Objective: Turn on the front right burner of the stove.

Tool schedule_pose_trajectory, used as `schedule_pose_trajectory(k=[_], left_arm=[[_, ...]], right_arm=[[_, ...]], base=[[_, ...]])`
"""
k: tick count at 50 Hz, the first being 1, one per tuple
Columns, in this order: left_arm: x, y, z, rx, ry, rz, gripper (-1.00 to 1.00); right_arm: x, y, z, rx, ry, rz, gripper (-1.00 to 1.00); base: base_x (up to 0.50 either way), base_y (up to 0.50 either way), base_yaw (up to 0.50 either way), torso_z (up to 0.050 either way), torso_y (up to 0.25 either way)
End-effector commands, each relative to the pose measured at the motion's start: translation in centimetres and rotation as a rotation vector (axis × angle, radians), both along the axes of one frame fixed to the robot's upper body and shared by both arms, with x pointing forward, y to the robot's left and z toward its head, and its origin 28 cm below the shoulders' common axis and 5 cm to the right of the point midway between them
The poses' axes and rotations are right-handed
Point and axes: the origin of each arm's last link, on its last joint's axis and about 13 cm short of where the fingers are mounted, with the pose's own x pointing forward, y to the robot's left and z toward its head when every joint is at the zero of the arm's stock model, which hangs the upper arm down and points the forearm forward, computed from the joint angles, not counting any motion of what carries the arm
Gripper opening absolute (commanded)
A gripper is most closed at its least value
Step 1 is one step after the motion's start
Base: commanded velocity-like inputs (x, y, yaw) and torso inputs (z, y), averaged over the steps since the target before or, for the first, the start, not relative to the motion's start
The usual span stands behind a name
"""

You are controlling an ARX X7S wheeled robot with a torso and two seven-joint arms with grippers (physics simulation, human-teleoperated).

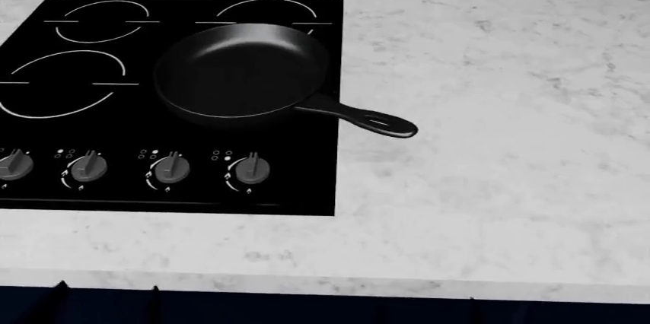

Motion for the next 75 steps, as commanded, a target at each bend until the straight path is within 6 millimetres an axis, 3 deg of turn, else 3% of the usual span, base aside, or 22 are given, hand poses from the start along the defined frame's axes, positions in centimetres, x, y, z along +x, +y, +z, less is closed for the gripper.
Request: schedule_pose_trajectory(k=[1,6,26,55,75], left_arm=[[0.0,0.4,2.8,-0.025,-0.062,0.028,1.0],[-0.1,0.3,4.3,-0.078,-0.085,0.005,1.0],[-0.4,1.1,8.9,-0.021,-0.214,0.034,1.0],[-0.3,1.5,9.0,-0.036,-0.247,0.036,1.0],[-0.1,1.5,9.0,-0.035,-0.251,0.029,1.0]], right_arm=[[-0.4,-0.2,1.9,-0.019,-0.037,0.002,1.0],[-0.8,-0.2,3.4,-0.025,-0.056,-0.007,1.0],[-1.3,-1.2,8.9,-0.029,-0.175,-0.032,1.0],[-1.8,-1.3,8.1,-0.05,-0.194,-0.039,1.0],[-1.9,-1.2,8.6,-0.052,-0.203,-0.027,1.0]], base=[[0.0,0.0,0.0,0.0,0.0],[0.0,0.0,0.0,0.0,0.0],[0.0,0.0,0.0,0.0,0.0],[0.02,0.14,0.0,0.0,0.0],[0.06,0.26,0.0,0.0,0.0]])
